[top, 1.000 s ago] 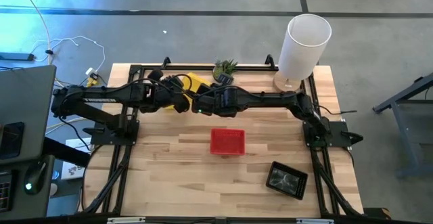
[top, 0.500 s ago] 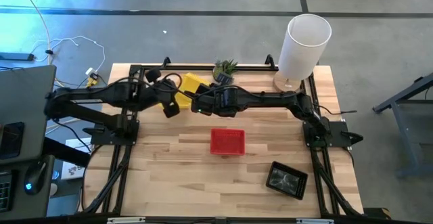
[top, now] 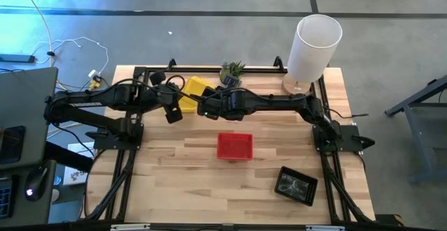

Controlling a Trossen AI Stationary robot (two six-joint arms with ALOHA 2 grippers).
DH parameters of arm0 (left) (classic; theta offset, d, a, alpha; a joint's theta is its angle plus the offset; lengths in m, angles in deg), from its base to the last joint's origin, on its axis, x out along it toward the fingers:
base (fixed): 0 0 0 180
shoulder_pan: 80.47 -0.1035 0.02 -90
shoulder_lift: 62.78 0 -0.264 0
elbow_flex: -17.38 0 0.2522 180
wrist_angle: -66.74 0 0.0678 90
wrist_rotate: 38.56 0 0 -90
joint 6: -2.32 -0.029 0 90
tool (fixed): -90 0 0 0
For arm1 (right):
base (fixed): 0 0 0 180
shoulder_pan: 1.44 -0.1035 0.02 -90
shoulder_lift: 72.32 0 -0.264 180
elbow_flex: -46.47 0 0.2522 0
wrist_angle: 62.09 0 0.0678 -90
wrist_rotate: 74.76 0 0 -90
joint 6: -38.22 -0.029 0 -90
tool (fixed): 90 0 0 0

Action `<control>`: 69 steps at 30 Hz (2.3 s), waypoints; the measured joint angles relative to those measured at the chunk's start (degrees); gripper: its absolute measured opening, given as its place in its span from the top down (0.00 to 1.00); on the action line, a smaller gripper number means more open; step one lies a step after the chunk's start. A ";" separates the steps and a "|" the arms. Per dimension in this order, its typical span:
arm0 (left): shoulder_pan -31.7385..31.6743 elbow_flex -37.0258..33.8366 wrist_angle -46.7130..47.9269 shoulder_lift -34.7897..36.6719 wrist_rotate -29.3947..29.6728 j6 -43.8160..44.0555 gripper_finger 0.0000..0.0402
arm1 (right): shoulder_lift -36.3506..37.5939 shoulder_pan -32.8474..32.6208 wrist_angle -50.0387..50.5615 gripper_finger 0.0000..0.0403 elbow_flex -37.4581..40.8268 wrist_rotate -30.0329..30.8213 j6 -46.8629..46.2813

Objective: Stack baskets by color
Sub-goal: Stack the right yellow bin on top of the left stacked yellow bins

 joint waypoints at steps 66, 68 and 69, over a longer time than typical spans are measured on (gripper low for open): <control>18.41 0.04 -9.25 -0.59 -15.58 6.66 0.75 | 0.65 5.74 -13.37 1.00 -3.03 -4.48 10.50; 18.63 0.04 -6.83 -0.59 -10.10 8.15 0.75 | 0.59 5.71 -10.78 1.00 -4.23 -3.40 10.44; 18.57 0.04 -5.74 -0.59 -7.29 8.98 0.75 | 0.59 5.64 -10.15 1.00 -4.79 -2.61 10.39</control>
